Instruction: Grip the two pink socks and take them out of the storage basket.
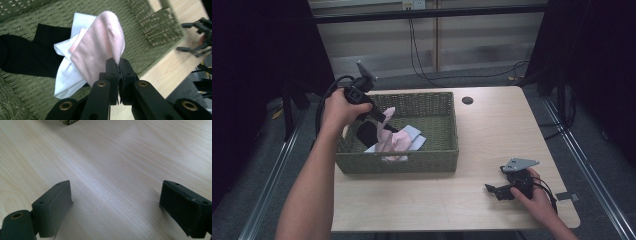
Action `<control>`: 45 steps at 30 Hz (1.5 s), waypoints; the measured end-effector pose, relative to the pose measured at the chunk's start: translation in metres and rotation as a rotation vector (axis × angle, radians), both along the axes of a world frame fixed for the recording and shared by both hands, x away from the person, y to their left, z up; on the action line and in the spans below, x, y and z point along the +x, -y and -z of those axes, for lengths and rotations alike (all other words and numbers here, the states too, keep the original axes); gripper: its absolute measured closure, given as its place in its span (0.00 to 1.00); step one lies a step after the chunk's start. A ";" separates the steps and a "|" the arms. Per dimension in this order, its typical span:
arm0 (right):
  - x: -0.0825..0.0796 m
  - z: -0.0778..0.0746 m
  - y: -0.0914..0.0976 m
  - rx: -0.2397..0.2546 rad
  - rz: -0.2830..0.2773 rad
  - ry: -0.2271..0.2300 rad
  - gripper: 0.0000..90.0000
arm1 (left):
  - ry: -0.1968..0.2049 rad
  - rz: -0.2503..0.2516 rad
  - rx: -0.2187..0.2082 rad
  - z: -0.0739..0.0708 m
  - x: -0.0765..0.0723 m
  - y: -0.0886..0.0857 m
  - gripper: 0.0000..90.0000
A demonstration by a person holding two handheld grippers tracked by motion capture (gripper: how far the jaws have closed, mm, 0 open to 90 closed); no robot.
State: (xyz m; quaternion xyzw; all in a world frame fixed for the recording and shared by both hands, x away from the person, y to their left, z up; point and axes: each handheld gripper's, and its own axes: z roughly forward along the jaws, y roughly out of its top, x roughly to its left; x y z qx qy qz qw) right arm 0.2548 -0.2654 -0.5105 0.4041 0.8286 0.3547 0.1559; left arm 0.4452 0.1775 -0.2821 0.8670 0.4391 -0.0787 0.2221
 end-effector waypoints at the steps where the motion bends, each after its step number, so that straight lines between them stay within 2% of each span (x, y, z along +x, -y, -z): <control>1: 0.000 0.000 0.000 0.000 0.000 0.000 0.11 | 0.000 0.009 0.003 -0.004 -0.001 0.001 0.97; 5: 0.000 0.000 0.000 0.000 0.000 0.000 0.11 | 0.018 0.020 0.003 -0.021 -0.004 0.003 0.97; 7: 0.000 0.000 0.000 0.000 0.001 0.000 0.11 | 0.015 0.024 0.003 -0.029 -0.006 0.003 0.97; 9: 0.000 0.000 0.000 0.000 0.001 0.000 0.11 | 0.031 0.024 0.001 -0.037 -0.007 0.003 0.97; 11: 0.000 0.000 0.000 0.000 0.001 0.000 0.11 | 0.033 0.025 -0.009 -0.041 -0.007 0.003 0.97; 12: 0.000 0.000 0.000 -0.001 0.001 0.000 0.11 | 0.044 0.029 -0.022 -0.049 -0.009 0.002 0.97; 21: 0.000 0.000 0.000 -0.001 0.001 0.000 0.11 | 0.062 0.064 -0.049 -0.076 -0.021 0.006 0.97; 24: 0.000 0.000 0.000 -0.001 0.001 0.000 0.11 | 0.067 0.087 -0.071 -0.081 -0.025 0.009 0.97; 33: 0.000 0.000 0.000 -0.001 0.001 0.000 0.11 | 0.067 0.134 -0.091 -0.093 -0.038 0.017 0.97; 40: 0.000 0.000 0.000 -0.001 0.001 0.000 0.11 | 0.070 0.176 -0.094 -0.097 -0.052 0.026 0.97; 43: 0.000 0.000 0.000 -0.001 0.001 0.000 0.11 | 0.070 0.198 -0.121 -0.098 -0.058 0.029 0.97; 45: 0.000 0.000 0.000 -0.001 0.001 0.000 0.11 | 0.070 0.212 -0.119 -0.098 -0.061 0.030 0.97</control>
